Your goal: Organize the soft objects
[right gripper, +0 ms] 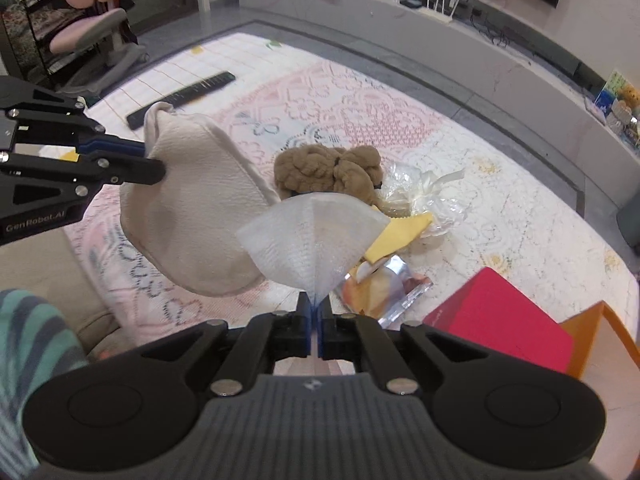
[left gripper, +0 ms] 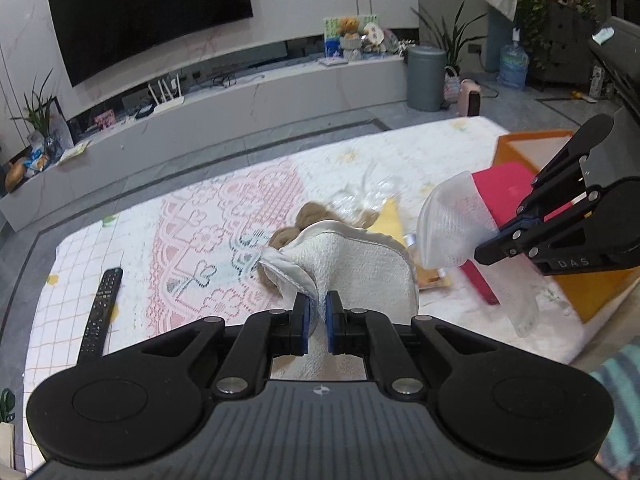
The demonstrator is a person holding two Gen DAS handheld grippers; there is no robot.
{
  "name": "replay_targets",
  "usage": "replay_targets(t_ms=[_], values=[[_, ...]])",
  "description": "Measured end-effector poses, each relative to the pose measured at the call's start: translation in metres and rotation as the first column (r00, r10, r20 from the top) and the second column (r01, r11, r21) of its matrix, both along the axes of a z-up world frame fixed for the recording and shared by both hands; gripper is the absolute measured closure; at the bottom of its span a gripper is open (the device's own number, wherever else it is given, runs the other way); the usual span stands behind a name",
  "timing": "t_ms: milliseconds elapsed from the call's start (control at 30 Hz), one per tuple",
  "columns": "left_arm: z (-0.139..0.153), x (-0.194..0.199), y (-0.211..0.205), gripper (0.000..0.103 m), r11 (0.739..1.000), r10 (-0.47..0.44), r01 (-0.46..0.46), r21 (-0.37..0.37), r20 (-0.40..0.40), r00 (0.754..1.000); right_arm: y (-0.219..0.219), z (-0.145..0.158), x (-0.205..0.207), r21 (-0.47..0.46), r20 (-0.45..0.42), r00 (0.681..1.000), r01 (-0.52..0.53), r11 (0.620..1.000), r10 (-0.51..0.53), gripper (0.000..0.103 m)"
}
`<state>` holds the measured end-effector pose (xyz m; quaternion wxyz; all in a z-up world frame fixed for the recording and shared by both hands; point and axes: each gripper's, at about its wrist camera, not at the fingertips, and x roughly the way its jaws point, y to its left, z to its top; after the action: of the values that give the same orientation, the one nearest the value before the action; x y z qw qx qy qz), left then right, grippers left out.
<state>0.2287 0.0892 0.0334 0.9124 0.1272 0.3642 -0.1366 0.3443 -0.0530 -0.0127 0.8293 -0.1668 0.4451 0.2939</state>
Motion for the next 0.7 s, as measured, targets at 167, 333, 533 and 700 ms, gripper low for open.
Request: replay_targets(t_ms=[167, 333, 533, 700], values=[[0.024, -0.02, -0.019, 0.094, 0.999, -0.039, 0.039, -0.015, 0.021, 0.999, -0.026, 0.023, -0.028, 0.022, 0.024, 0.999, 0.021, 1.0, -0.021, 0.103], [0.043, -0.037, -0.048, 0.094, 0.995, -0.097, 0.099, -0.023, 0.05, 0.994, -0.064, 0.041, -0.053, 0.044, 0.052, 0.996, 0.069, 0.997, -0.071, 0.103], [0.065, -0.049, -0.094, 0.094, 0.982, -0.182, 0.185, -0.024, 0.101, 0.978, -0.118, 0.06, -0.077, 0.055, 0.092, 0.983, 0.152, 0.987, -0.156, 0.103], [0.072, -0.047, -0.142, 0.094, 0.968, -0.248, 0.252, -0.016, 0.133, 0.96, -0.166, 0.07, -0.091, 0.075, 0.112, 0.962, 0.24, 0.968, -0.247, 0.103]])
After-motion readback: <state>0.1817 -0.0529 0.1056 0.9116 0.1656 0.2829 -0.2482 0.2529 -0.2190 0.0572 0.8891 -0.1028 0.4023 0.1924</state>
